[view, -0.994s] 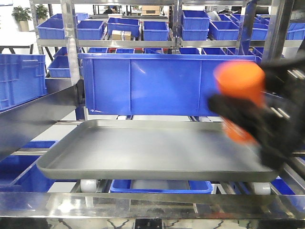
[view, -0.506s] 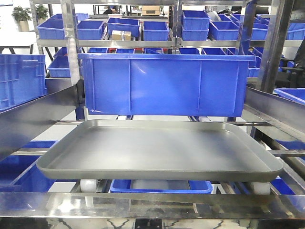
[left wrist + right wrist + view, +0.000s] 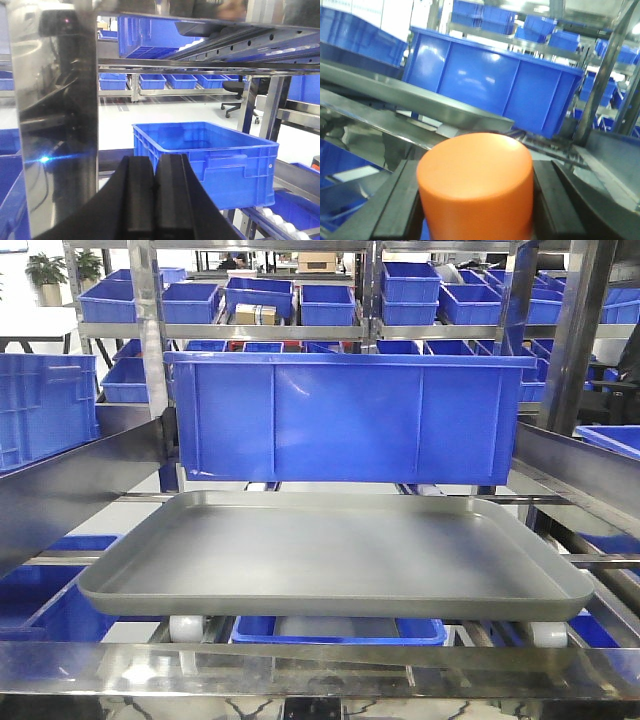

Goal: Grab orange capacitor from left shelf to right conveyor
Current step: 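Drive the base away from the shelf holding the cylinder in the right gripper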

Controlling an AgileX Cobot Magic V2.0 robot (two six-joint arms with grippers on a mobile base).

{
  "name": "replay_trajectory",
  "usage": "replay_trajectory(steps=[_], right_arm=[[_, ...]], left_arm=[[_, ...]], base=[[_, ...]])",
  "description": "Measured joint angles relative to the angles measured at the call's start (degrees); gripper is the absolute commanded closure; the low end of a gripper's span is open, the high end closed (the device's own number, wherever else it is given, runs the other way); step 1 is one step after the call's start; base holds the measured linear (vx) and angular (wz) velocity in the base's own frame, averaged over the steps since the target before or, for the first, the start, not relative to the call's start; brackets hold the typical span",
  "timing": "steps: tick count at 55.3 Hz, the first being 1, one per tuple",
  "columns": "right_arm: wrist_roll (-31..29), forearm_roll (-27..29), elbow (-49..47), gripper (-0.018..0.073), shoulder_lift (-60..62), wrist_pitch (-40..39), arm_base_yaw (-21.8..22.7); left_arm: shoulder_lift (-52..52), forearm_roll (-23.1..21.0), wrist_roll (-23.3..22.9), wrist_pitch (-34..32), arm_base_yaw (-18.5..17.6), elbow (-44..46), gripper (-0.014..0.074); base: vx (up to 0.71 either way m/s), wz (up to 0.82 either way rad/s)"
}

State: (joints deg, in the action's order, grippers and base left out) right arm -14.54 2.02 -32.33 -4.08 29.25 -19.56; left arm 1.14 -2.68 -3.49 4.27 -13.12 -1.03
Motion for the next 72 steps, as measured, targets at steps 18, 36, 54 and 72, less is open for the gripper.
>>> replay_trajectory(steps=[18, 36, 54, 72], right_arm=[[0.00, 0.00, 0.00, 0.0567, 0.27, -0.29, 0.00], [0.00, 0.00, 0.00, 0.0567, 0.27, -0.29, 0.00], [0.00, 0.00, 0.00, 0.0567, 0.27, -0.29, 0.00], [0.00, 0.00, 0.00, 0.0567, 0.27, -0.29, 0.00]], left_arm=[[0.00, 0.00, 0.00, 0.02, 0.00, 0.00, 0.0603], [0.00, 0.00, 0.00, 0.02, 0.00, 0.00, 0.0603], [0.00, 0.00, 0.00, 0.02, 0.00, 0.00, 0.0603], [0.00, 0.00, 0.00, 0.02, 0.00, 0.00, 0.0603]], base=[[-0.02, 0.08], [-0.06, 0.24], [-0.10, 0.37], [-0.11, 0.42]])
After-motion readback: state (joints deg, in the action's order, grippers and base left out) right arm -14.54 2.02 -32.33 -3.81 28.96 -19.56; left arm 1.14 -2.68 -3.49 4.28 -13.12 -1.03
